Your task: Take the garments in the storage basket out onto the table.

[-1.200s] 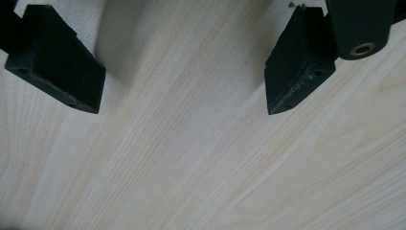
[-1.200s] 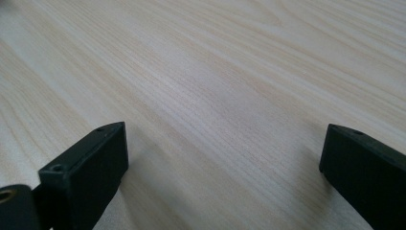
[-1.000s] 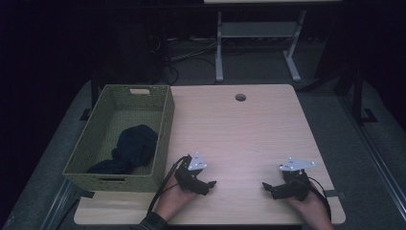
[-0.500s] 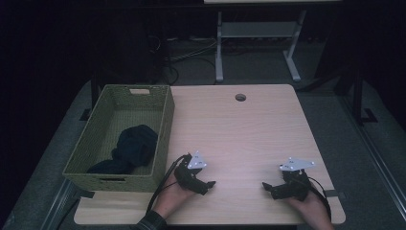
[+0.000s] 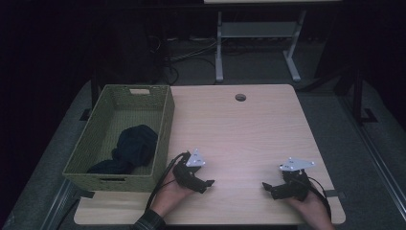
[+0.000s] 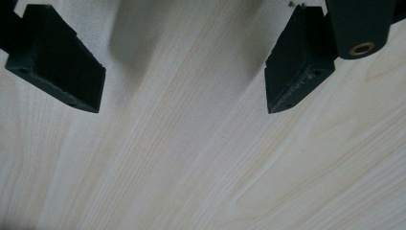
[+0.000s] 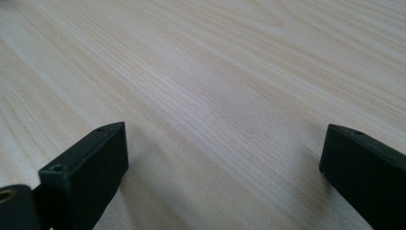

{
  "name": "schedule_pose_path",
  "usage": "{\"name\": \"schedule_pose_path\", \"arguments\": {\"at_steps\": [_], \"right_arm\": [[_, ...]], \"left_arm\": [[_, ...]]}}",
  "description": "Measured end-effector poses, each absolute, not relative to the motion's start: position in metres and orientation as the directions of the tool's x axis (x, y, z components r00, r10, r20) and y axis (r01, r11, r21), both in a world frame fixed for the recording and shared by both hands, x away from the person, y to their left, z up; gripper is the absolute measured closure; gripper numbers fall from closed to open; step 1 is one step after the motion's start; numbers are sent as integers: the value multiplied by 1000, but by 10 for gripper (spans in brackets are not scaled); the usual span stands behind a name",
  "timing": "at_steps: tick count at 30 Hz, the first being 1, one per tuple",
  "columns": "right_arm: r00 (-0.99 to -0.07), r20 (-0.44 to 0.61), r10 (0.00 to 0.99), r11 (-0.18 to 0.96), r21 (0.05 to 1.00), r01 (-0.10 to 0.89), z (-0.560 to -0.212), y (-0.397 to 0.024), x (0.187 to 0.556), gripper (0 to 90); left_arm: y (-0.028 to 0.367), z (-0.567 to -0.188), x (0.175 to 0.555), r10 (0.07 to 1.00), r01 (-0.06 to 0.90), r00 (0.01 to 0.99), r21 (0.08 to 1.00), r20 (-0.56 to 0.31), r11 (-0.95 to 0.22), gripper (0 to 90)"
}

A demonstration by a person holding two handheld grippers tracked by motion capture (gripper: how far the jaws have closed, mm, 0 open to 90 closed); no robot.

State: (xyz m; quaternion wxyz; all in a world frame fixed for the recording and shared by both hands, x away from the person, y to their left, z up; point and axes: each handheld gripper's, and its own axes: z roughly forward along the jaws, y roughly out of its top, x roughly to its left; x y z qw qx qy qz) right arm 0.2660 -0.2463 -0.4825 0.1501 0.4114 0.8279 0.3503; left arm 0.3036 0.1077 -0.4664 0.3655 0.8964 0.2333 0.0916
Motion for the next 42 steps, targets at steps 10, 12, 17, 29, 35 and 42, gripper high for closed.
{"name": "schedule_pose_path", "arguments": {"at_steps": [10,12,17,29,35,42], "right_arm": [[-617,39,786,416,704,575,-483,-246,266,24],[-616,40,786,416,704,576,-483,-246,266,24],[-616,39,787,416,704,576,-483,-246,266,24],[-617,40,786,416,704,576,-483,-246,266,24],[-616,40,786,416,703,576,-482,-246,266,24],[-616,40,787,416,704,576,-483,-246,266,24]], "left_arm": [[110,-459,304,487,363,873,707,-29,-608,138],[109,-459,304,485,359,874,707,-25,-610,138],[109,-455,305,482,351,876,712,-20,-608,138],[110,-447,309,482,349,876,731,-31,-586,138],[110,-446,310,480,351,876,732,-37,-584,138],[112,-442,312,484,360,873,750,-60,-555,138]]}}
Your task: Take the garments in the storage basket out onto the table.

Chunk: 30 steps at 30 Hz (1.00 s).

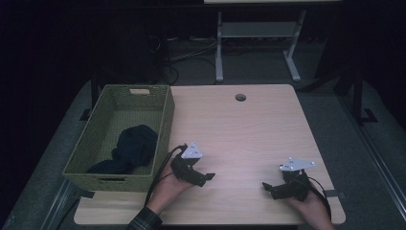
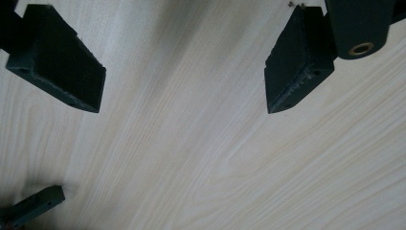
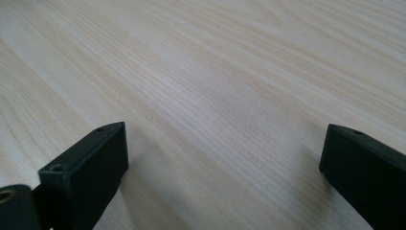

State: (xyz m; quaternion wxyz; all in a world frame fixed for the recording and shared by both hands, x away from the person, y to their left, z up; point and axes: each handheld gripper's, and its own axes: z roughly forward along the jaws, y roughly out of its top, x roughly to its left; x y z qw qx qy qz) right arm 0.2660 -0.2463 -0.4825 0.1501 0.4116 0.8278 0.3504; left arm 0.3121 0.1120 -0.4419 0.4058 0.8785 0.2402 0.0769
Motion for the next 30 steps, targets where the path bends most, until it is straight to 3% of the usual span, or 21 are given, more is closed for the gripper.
{"name": "schedule_pose_path", "arguments": {"at_steps": [30], "right_arm": [[-617,39,786,416,704,576,-483,-246,266,24]], "left_arm": [[117,-420,315,479,362,873,786,-97,-501,140]]}}
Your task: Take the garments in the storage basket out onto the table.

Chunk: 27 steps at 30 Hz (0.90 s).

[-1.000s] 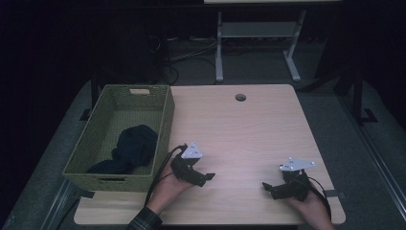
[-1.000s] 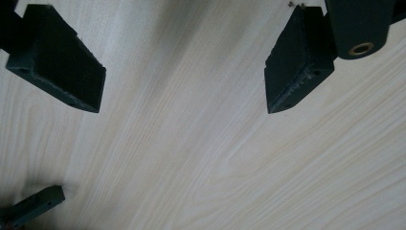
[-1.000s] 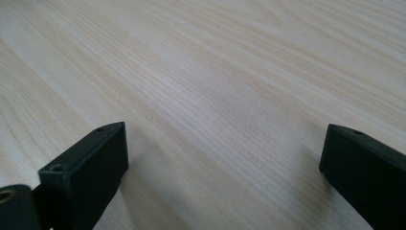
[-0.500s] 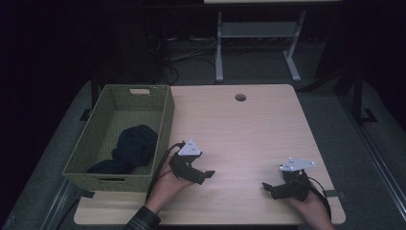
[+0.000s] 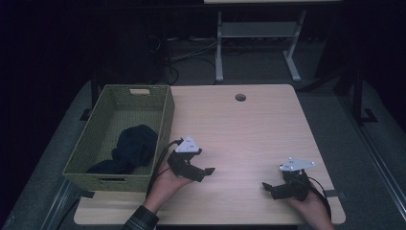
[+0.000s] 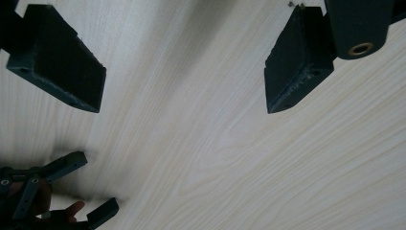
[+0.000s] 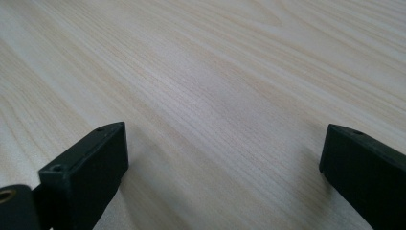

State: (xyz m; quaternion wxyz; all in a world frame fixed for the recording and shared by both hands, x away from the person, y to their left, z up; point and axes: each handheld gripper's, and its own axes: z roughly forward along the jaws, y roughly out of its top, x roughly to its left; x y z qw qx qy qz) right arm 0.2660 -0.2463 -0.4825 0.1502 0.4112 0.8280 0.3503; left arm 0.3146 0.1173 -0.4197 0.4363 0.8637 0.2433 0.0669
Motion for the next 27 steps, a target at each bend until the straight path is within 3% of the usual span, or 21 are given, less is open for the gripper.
{"name": "schedule_pose_path", "arguments": {"at_steps": [27], "right_arm": [[-617,40,786,416,705,575,-483,-246,266,24]], "left_arm": [[117,-395,319,477,352,875,789,-85,-504,140]]}}
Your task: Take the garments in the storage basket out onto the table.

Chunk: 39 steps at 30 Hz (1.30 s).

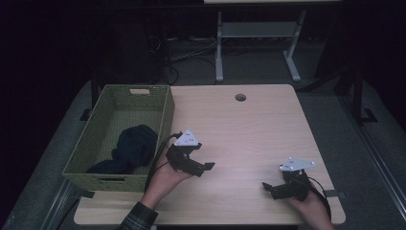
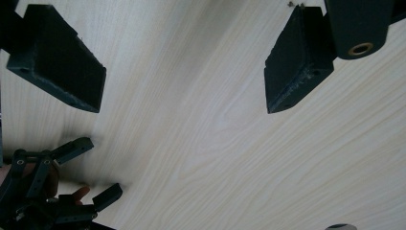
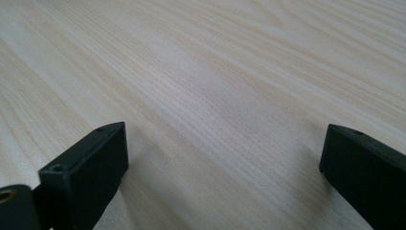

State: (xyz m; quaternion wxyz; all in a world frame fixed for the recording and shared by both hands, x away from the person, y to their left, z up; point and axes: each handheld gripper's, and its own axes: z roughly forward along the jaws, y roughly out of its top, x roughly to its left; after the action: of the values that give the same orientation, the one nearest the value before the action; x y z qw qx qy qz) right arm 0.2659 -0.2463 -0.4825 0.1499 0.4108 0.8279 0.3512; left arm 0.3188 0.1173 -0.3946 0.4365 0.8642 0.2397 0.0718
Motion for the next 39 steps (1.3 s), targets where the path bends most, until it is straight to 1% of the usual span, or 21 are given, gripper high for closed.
{"name": "schedule_pose_path", "arguments": {"at_steps": [11,27,39], "right_arm": [[-616,42,786,414,704,577,-482,-246,266,24],[-616,42,787,414,704,576,-482,-246,266,24],[-617,41,786,415,704,576,-482,-246,266,24]], "left_arm": [[117,-380,322,456,335,887,783,-75,-524,140],[126,-370,330,450,344,889,774,-86,-532,140],[133,-359,335,456,348,887,752,-71,-560,143]]}}
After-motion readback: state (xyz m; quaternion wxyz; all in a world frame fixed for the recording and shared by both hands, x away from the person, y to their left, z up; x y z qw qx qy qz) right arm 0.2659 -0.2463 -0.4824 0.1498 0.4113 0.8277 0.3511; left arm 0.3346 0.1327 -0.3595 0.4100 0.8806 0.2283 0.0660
